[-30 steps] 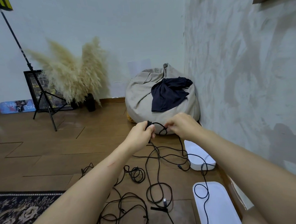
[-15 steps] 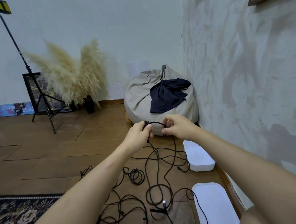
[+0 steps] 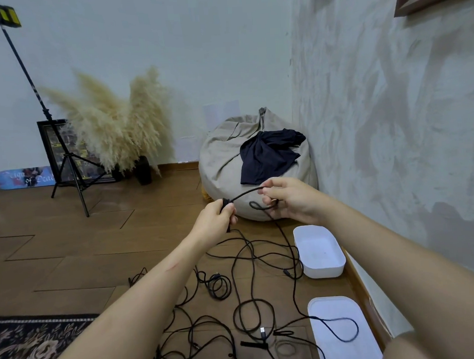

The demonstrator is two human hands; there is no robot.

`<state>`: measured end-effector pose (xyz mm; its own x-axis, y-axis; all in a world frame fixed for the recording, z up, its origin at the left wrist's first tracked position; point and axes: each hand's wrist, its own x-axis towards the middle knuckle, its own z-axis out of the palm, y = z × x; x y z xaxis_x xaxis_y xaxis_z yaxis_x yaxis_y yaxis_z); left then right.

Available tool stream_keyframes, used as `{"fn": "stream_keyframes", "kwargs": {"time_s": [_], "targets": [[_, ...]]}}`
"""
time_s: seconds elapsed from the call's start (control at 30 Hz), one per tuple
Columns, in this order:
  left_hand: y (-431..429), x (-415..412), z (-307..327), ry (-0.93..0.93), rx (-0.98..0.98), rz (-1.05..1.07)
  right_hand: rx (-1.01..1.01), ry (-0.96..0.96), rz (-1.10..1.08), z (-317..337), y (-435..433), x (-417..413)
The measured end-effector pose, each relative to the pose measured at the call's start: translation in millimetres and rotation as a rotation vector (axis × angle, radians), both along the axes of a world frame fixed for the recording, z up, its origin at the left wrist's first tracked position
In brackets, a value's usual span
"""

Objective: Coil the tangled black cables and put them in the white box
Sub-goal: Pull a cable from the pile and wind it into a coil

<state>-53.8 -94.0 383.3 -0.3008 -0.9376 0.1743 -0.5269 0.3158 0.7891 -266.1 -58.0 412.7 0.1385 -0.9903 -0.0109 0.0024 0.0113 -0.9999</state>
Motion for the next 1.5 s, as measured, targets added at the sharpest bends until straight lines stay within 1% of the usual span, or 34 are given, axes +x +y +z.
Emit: {"fn": "stream_keyframes", "kwargs": {"time_s": [0.1,0.17,0.3,0.33,0.4,0.43,0.47,0.57,0.63,0.73,0.8,0.83,0.93,1.07,1.13,1.2,1.23,1.33,1.4,1.5], "targets": [[-2.2,4.2,0.7,0.034,0.009,0.035,-0.014,-0.067,-0.036,7.1,-0.6,-4.0],[-4.6,10.5,-1.0,0.034,0.015,0.061,-0.031,-0.018,-0.059,7.6,-1.1,-8.4],[-1.2,11.9,-1.2,0.015,0.029,-0.008,-0.044,0.263,-0.052,-0.3,-1.5,-9.6],[0.8,9.2,-0.4,0.014,0.026,-0.034,-0.073,0.328,-0.053,-1.3,-1.5,-7.8],[4.8,2.8,0.5,0.02,0.027,-0.081,-0.203,0.497,-0.086,-0.7,-1.4,-3.4],[7.0,-0.1,0.7,0.027,0.027,-0.103,-0.283,0.551,-0.111,0.9,-1.7,-1.6],[9.3,-2.3,1.1,0.037,0.031,-0.131,-0.349,0.562,-0.14,3.3,-2.4,-0.1],[19.2,-8.7,9.6,0.114,0.06,-0.267,-0.449,0.477,-0.24,7.4,-7.9,0.1],[29.0,-16.0,22.7,0.241,0.096,-0.398,-0.45,0.46,-0.272,4.6,-11.5,-3.0],[39.1,-26.7,43.8,0.506,0.154,-0.538,-0.403,0.386,-0.167,0.6,-5.4,1.7],[38.1,-26.4,51.9,0.604,0.166,-0.522,-0.363,0.333,-0.13,0.5,-0.8,10.9],[35.6,-24.6,53.6,0.635,0.163,-0.498,-0.336,0.343,-0.113,-0.8,0.9,16.5],[25.4,-22.3,52.7,0.7,0.173,-0.395,-0.283,0.478,-0.044,-8.4,4.2,29.6],[15.7,-25.9,42.3,0.817,0.179,-0.186,-0.298,0.661,0.032,-19.1,4.3,44.7],[9.9,-25.8,35.8,0.788,0.099,-0.065,-0.378,0.825,0.047,-19.9,2.7,51.9],[5.8,-23.9,31.9,0.679,0.001,0.02,-0.433,0.925,0.064,-11.8,2.6,56.1],[5.6,-22.6,29.8,0.595,-0.069,0.034,-0.433,0.924,0.063,-6.3,2.5,55.5],[8.8,-19.1,23.8,0.267,-0.255,0.045,-0.425,0.869,0.061,5.1,2.4,44.5],[5.8,-14.6,18.8,0.117,-0.269,0.024,-0.42,0.871,0.079,9.7,3.9,35.3],[2.1,-14.5,15.9,0.038,-0.142,-0.13,-0.399,0.825,0.071,16.1,6.8,17.3]]}}
